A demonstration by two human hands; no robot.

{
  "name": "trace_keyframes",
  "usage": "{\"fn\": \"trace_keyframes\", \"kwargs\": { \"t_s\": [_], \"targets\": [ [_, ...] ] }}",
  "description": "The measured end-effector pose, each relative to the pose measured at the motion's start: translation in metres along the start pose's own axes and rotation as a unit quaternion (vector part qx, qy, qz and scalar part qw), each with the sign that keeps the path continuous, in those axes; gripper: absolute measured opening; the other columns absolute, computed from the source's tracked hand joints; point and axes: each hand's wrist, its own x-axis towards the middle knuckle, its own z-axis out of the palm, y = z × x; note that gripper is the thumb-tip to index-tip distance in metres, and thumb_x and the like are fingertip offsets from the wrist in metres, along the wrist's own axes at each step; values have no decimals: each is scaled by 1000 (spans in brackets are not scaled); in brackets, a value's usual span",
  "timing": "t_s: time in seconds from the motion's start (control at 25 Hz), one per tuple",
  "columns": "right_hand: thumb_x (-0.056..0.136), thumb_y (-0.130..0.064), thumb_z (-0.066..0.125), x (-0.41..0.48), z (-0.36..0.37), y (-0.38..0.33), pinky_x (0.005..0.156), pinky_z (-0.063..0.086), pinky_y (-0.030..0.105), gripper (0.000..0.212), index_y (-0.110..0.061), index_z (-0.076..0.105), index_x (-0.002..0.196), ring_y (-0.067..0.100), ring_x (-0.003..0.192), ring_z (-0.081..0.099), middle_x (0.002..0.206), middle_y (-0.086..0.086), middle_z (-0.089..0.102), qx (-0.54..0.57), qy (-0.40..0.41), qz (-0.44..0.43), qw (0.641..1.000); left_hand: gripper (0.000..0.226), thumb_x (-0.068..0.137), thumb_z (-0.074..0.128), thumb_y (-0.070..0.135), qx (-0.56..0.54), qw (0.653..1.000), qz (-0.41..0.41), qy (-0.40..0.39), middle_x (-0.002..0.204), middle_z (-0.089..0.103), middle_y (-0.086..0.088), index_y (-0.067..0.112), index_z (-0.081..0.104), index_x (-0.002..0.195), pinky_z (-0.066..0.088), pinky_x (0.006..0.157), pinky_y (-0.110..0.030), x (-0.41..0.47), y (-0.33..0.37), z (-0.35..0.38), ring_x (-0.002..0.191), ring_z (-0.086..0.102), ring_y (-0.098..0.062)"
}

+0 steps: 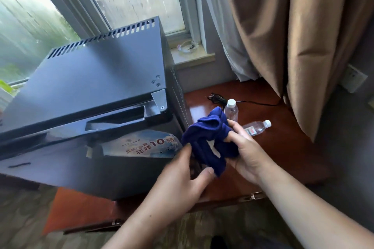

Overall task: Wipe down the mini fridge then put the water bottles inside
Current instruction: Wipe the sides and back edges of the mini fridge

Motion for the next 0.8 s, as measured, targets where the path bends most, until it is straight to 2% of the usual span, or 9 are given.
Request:
{"fn": "trace_keyframes", "kwargs": {
  "t_s": [0.12,0.2,0.28,0.36,0.48,0.56,0.64,0.72,0.8],
  "targets": [
    [94,0,53,13,1,1,69,63,36,44,-19,61,132,20,84,74,113,12,73,42,-5,25,999,70,94,56,58,218,975,41,-3,147,53,27,37,33,157,43,109,-17,-2,9,-19,133,50,7],
    [95,-1,55,24,5,3,81,61,44,43,-17,60,134,26,94,73,122,18,73,65,-11,40,997,68,89,55,57,294,949,108,43,139,62,23,36,44,152,57,95,-25,3,20,-28,123,62,-1],
    [96,1,55,40,9,-1,71,64,42,42,-17,59,133,26,88,75,117,18,75,80,-18,55,995,69,84,65,50,325,929,167,54,142,63,14,27,53,147,59,97,-31,21,32,-32,129,60,-7],
    [97,0,56,52,10,-8,59,60,34,41,-19,58,133,22,80,76,105,10,78,74,-44,86,993,86,75,78,47,408,892,191,37,157,51,-2,17,51,150,48,114,-39,51,41,-29,145,48,-19],
    [93,-3,65,62,1,-22,66,59,35,48,-23,57,136,24,93,73,118,10,75,40,-99,105,989,118,64,84,54,533,838,107,-36,170,24,-17,11,30,161,29,125,-48,89,67,-17,157,28,-32],
    [90,-1,70,66,-2,-35,70,60,36,51,-22,58,135,28,100,71,127,16,71,36,-146,116,982,125,77,76,56,575,812,51,-85,173,-10,-18,15,-2,166,7,128,-49,111,77,-14,161,-1,-34],
    [88,2,72,67,3,-49,73,61,36,51,-19,59,133,29,101,71,122,18,72,34,-188,122,974,118,88,66,52,603,789,12,-112,172,-22,-14,17,-17,163,-2,128,-48,124,88,-16,161,-13,-32],
    [89,4,69,70,10,-65,78,61,36,49,-16,58,133,28,104,71,119,16,74,30,-226,118,966,108,87,65,46,617,781,-22,-88,173,0,-17,16,-3,165,12,128,-47,133,95,-22,160,8,-34],
    [90,9,66,75,13,-77,84,60,37,50,-14,59,134,26,108,71,126,20,70,21,-248,108,962,93,75,72,41,620,780,-39,-77,155,44,-17,16,34,156,42,113,-45,142,96,-31,138,48,-35]
  ]
}}
